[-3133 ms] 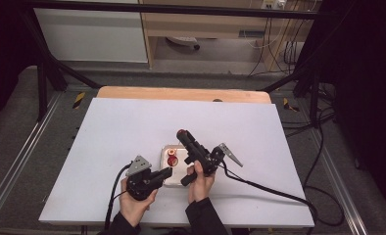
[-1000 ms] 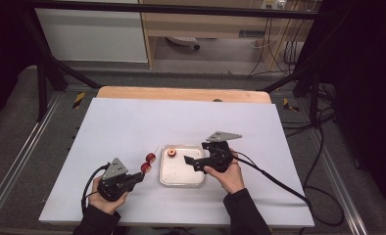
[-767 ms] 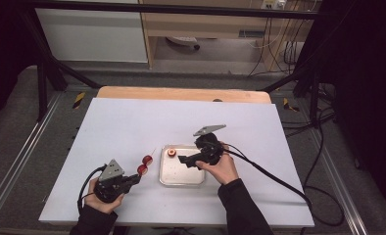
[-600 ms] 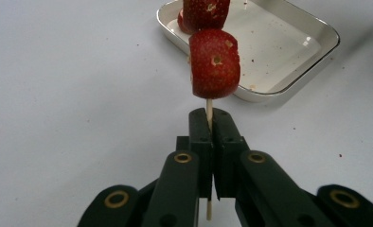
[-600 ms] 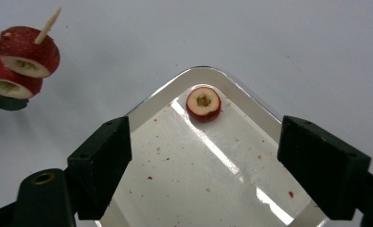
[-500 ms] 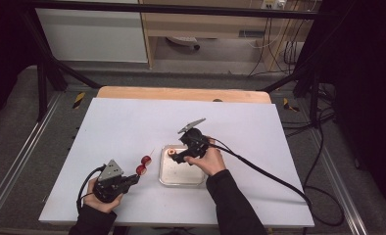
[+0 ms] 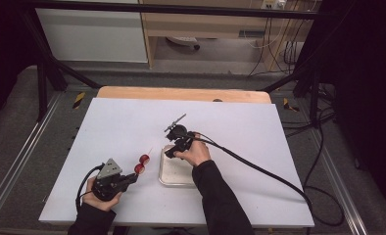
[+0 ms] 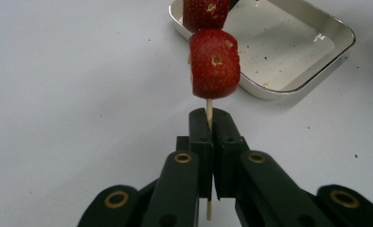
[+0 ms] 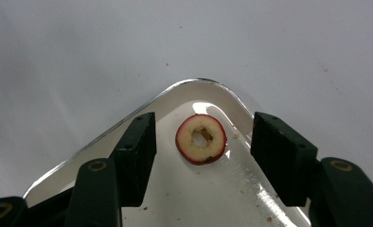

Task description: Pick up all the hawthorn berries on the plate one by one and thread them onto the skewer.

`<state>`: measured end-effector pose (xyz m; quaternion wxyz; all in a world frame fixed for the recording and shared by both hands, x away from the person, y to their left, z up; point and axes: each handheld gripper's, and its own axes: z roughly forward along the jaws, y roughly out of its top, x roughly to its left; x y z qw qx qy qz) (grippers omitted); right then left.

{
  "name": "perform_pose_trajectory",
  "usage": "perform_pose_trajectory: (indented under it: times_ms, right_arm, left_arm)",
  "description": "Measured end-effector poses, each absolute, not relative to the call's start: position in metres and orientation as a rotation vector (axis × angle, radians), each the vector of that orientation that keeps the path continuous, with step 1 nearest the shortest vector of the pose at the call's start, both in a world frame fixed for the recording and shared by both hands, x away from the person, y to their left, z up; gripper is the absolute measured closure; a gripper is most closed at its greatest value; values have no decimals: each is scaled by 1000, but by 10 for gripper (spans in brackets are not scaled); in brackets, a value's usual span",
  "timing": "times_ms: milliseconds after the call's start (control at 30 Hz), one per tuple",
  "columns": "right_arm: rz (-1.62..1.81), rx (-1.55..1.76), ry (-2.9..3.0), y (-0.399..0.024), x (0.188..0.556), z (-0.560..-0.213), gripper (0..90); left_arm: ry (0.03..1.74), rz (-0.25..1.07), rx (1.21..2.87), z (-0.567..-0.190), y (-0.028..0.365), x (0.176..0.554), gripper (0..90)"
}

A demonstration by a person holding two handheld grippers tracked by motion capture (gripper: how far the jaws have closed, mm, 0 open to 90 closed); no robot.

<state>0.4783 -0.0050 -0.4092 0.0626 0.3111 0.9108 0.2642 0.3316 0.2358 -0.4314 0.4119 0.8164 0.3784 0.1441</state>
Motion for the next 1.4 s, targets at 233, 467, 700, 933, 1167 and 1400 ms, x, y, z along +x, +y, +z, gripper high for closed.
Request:
perform_pose_trajectory:
  times_ms: [233, 467, 700, 933, 1167, 1400]
  right_arm:
    - [744, 886, 2812, -3, 484, -415, 466]
    - [741, 873, 2828, -2, 487, -418, 513]
    - [738, 875, 2844, -1, 490, -418, 559]
    - [731, 888, 2855, 0, 491, -418, 608]
    - [703, 904, 2861, 1, 491, -418, 617]
    - [812, 976, 2835, -3, 483, -403, 618]
  left_arm:
    - [950, 360, 2060, -432, 234, 332, 879]
    - [945, 361, 2066, -432, 233, 332, 879]
    - [942, 360, 2068, -432, 233, 332, 879]
    - [941, 360, 2069, -432, 233, 332, 879]
    - [940, 360, 2069, -432, 233, 332, 879]
    - [940, 364, 2059, -432, 233, 331, 879]
